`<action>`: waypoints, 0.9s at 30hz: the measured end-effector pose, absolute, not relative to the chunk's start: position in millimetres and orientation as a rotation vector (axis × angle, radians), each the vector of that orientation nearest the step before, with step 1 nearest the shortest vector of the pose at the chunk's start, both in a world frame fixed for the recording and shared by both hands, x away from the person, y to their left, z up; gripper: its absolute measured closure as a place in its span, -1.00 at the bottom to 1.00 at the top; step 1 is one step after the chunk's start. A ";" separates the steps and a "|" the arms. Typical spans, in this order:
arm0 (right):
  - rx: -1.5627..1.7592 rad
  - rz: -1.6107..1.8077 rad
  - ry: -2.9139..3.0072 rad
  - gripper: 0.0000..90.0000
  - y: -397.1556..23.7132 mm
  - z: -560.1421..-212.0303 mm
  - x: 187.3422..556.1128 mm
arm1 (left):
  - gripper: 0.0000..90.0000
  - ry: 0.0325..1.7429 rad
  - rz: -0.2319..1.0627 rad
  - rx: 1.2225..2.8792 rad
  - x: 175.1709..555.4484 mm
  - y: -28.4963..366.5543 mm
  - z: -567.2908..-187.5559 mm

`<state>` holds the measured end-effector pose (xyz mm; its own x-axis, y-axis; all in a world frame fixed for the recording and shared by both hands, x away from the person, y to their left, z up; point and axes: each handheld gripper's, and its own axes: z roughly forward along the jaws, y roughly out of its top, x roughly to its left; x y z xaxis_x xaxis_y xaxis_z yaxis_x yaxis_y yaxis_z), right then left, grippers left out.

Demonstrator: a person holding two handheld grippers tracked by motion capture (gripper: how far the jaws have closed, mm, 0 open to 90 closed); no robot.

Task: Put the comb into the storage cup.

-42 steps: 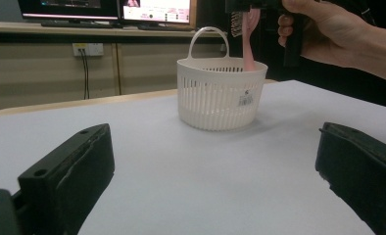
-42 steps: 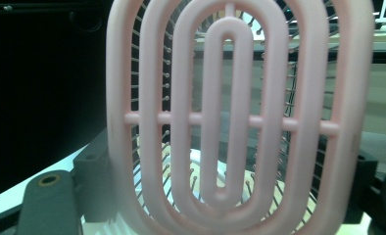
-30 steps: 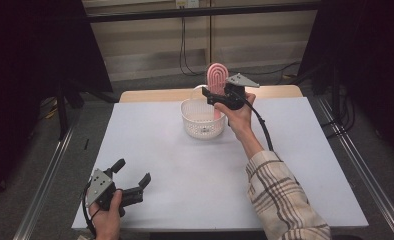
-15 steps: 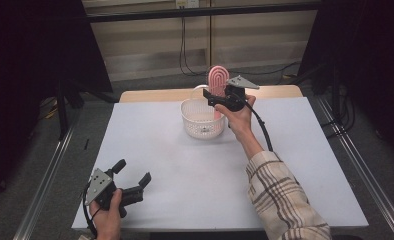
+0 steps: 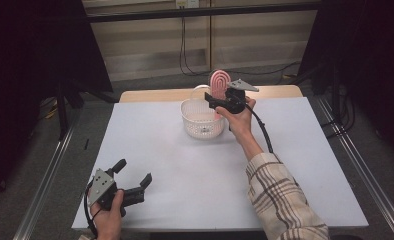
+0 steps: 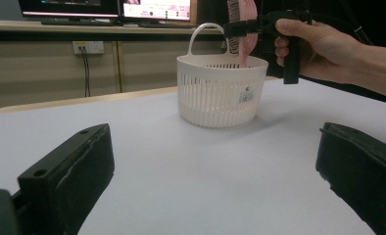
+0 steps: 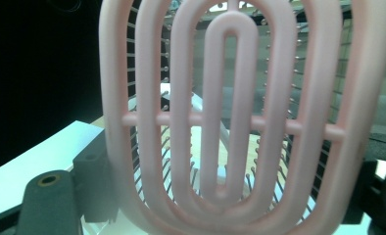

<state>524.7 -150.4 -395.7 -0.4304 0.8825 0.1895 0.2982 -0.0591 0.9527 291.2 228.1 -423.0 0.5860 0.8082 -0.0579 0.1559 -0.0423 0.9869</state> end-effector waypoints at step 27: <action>1.329 1.517 1.723 -0.59 -161.3 -394.8 535.7 | -0.97 0.845 0.638 1.543 290.8 228.0 -423.2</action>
